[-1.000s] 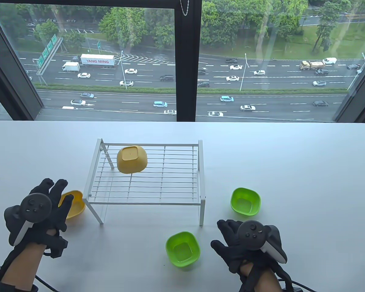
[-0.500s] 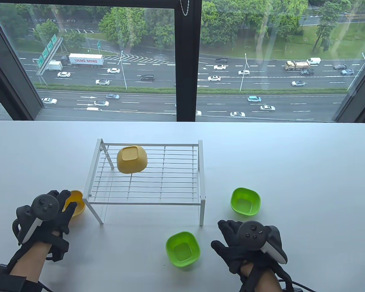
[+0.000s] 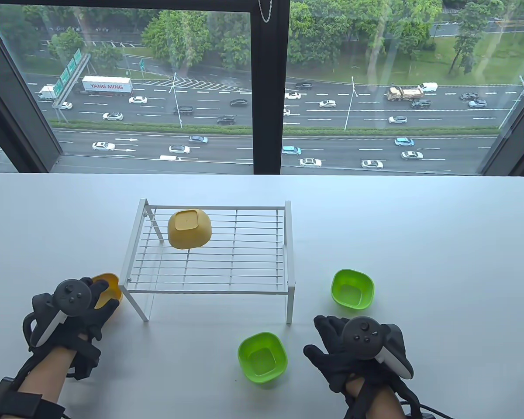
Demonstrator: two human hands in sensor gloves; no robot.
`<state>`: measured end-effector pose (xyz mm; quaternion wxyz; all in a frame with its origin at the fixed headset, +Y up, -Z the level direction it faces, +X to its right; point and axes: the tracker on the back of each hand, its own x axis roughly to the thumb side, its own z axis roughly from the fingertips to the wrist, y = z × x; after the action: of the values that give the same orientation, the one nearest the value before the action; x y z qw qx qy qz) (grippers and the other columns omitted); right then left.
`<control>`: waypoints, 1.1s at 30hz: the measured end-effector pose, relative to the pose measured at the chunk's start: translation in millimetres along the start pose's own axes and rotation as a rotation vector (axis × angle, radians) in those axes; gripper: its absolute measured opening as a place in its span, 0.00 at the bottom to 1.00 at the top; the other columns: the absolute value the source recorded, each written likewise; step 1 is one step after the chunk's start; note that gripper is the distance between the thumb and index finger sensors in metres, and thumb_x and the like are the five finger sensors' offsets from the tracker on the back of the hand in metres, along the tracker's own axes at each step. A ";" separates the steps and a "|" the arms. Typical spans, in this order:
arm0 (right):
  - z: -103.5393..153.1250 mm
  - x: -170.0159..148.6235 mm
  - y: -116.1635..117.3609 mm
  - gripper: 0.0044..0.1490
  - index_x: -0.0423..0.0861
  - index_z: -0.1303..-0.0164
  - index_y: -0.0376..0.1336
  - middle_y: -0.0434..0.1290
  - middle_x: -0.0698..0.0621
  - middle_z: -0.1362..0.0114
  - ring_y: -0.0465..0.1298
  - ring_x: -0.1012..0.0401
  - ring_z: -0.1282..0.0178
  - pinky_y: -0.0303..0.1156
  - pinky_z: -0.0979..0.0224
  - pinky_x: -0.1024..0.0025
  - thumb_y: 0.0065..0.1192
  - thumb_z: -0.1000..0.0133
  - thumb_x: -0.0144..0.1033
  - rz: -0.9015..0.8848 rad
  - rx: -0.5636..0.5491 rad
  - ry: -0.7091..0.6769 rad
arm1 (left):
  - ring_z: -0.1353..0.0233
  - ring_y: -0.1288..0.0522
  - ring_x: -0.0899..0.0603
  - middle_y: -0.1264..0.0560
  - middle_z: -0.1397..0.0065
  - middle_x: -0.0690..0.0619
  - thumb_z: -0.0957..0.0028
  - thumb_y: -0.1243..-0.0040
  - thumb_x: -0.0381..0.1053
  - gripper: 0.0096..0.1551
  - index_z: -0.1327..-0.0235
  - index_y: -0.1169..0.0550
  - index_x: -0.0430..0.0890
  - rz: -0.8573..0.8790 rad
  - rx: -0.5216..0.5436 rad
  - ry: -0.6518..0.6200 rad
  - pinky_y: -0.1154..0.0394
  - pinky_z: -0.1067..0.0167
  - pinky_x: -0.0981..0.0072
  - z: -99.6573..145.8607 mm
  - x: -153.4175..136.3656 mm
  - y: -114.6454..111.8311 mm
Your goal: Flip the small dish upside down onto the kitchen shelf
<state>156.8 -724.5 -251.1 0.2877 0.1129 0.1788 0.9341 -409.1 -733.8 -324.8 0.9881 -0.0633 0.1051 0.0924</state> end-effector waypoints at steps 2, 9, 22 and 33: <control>-0.2 -0.1 0.1 0.53 0.46 0.17 0.41 0.44 0.39 0.13 0.40 0.37 0.17 0.35 0.24 0.29 0.50 0.44 0.67 0.000 0.003 0.000 | 0.14 0.48 0.35 0.38 0.14 0.55 0.55 0.41 0.71 0.41 0.25 0.29 0.61 -0.018 -0.019 0.005 0.48 0.20 0.30 -0.7 0.5 -1.9; -0.5 0.1 0.3 0.54 0.46 0.17 0.41 0.44 0.39 0.13 0.40 0.37 0.17 0.35 0.24 0.29 0.50 0.44 0.67 0.000 0.008 -0.001 | 0.14 0.47 0.35 0.35 0.16 0.55 0.55 0.39 0.69 0.39 0.26 0.27 0.60 -0.056 -0.032 0.017 0.48 0.21 0.30 -1.6 2.1 -4.9; -0.1 0.5 0.7 0.53 0.46 0.17 0.41 0.44 0.39 0.13 0.40 0.37 0.17 0.35 0.24 0.29 0.50 0.44 0.66 0.001 0.011 0.004 | 0.14 0.48 0.35 0.31 0.19 0.55 0.51 0.37 0.60 0.29 0.34 0.21 0.62 -0.189 -0.076 0.036 0.48 0.20 0.30 -3.7 11.9 -15.6; 0.3 0.6 -0.1 0.53 0.46 0.17 0.41 0.44 0.39 0.13 0.40 0.37 0.17 0.36 0.24 0.29 0.50 0.44 0.67 0.013 0.004 0.002 | 0.17 0.39 0.37 0.25 0.26 0.57 0.56 0.29 0.58 0.22 0.47 0.20 0.61 -0.234 0.031 0.020 0.45 0.21 0.30 1.7 19.5 -4.9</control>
<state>156.5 -724.0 -250.8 0.2812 0.1137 0.1801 0.9357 -389.1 -735.1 -326.9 0.9919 -0.0608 0.1083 -0.0260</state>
